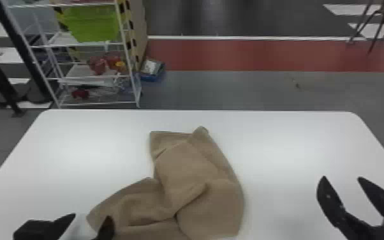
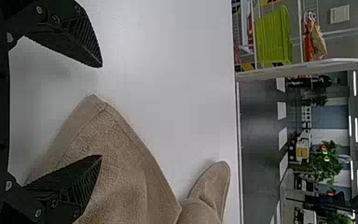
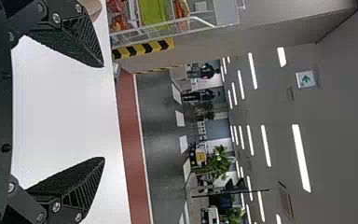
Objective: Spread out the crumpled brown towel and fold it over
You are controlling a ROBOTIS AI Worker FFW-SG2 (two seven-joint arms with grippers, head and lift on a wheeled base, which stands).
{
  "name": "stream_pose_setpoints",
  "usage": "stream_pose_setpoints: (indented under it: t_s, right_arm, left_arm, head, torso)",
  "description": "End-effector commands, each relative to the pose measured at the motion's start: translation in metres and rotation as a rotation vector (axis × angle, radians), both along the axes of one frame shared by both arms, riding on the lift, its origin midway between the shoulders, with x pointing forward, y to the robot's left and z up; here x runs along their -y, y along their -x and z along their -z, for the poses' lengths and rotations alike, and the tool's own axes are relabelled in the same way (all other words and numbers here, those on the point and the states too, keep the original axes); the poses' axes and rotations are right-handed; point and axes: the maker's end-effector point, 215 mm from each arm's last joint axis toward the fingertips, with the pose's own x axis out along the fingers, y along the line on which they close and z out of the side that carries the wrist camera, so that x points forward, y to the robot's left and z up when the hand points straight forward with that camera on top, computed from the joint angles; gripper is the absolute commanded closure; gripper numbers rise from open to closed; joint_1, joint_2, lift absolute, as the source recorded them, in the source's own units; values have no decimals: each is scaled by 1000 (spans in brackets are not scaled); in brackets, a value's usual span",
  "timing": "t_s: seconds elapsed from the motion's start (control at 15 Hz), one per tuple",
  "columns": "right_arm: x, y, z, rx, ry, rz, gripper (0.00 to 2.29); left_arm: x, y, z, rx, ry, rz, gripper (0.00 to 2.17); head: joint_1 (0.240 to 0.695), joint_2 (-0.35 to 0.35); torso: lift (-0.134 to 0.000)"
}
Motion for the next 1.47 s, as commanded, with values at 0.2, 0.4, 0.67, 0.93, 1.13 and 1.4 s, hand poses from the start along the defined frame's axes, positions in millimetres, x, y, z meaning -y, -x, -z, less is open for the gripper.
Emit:
stream_pose_setpoints:
  t_s: [0.2,0.4,0.67,0.93,1.13,1.4]
  right_arm:
    - [1,1,-1,7,0,-1,188]
    - [2,2,-3,12,-2,2,188]
    - [1,3,-6,18,-6,-4,188]
    - [1,4,-9,23,-5,-3,188]
    - [4,4,-11,27,-6,1,188]
    - [0,-6,-28,67,-4,-6,188]
  left_arm:
    - [9,-9,-1,8,14,21,333]
    - [8,-7,3,-9,6,21,336]
    - [8,-5,6,-21,5,17,454]
    - [11,-6,4,-14,8,21,731]
    - [10,-8,-5,14,1,4,1379]
    - [15,-28,-78,185,-8,6,1382]
  head:
    - [695,-7]
    - [695,-13]
    - [695,-14]
    - [695,-14]
    - [695,-17]
    - [695,-21]
  torso:
    - [-123]
    - [-123]
    - [-123]
    - [-123]
    - [-123]
    - [-123]
